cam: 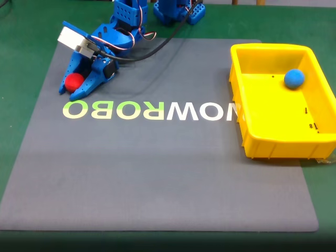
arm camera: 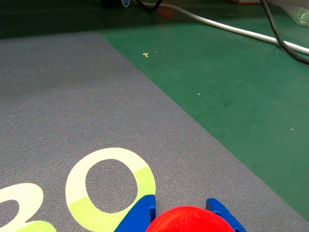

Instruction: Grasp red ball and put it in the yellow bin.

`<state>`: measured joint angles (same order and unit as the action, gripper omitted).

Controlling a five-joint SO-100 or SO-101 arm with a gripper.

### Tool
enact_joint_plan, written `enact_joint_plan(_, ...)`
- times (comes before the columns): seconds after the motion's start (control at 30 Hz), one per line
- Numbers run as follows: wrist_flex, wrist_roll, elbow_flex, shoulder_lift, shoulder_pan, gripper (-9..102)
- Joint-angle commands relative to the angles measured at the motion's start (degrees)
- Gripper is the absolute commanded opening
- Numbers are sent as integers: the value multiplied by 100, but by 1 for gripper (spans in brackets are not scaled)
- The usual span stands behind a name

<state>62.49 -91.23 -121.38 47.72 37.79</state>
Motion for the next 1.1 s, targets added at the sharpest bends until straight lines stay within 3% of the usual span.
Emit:
enact_joint_plan(0.0,-9,-35,185,26,26,0)
enact_joint_plan(0.4,-475,149,-62,1591,176,0)
enact_joint_plan(0.77,-2347,501,-598,4658,-158,0)
enact_joint_plan(1.07,-3322,343,-1318,6469,-1371,0)
